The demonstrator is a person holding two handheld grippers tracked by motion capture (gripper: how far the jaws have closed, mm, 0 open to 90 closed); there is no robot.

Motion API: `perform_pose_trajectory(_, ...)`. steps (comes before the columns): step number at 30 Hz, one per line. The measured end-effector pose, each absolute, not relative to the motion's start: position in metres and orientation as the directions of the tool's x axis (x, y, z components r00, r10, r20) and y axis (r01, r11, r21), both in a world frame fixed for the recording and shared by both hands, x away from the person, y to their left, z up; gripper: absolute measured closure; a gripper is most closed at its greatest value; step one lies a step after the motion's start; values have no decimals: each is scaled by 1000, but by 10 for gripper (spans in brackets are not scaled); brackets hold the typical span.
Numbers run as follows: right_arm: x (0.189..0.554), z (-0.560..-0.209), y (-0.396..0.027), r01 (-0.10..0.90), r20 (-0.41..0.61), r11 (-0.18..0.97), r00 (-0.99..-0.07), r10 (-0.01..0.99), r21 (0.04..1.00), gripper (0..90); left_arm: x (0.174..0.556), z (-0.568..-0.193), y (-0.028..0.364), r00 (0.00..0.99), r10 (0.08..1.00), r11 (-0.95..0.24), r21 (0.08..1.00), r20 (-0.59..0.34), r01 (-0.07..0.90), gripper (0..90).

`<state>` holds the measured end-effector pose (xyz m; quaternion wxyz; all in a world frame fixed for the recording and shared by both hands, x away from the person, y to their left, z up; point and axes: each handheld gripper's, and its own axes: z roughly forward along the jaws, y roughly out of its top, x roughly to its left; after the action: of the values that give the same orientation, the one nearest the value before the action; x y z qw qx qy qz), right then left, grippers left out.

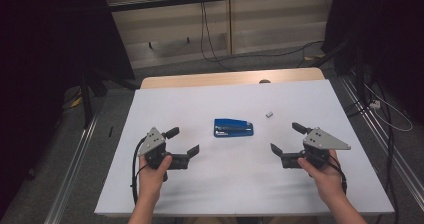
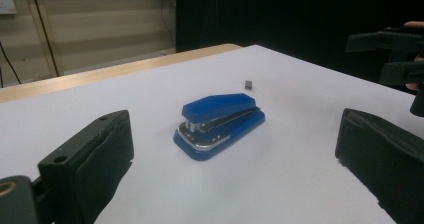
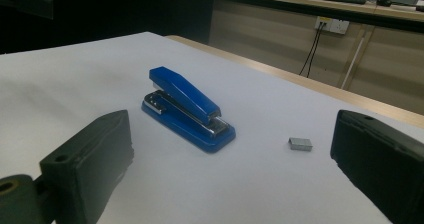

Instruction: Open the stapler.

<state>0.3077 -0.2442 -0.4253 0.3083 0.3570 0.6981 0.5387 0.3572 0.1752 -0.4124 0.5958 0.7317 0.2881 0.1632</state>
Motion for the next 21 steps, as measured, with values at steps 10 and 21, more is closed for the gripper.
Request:
perform_pose_trajectory(10,328,-425,-238,171,-43,162,-547,836,972,30,382,-415,154,782,615,-141,962,-99,232,21)
perform_pose_trajectory(21,347,-426,-223,176,-45,173,-566,823,969,30,408,-418,130,800,589,-166,952,-113,256,23)
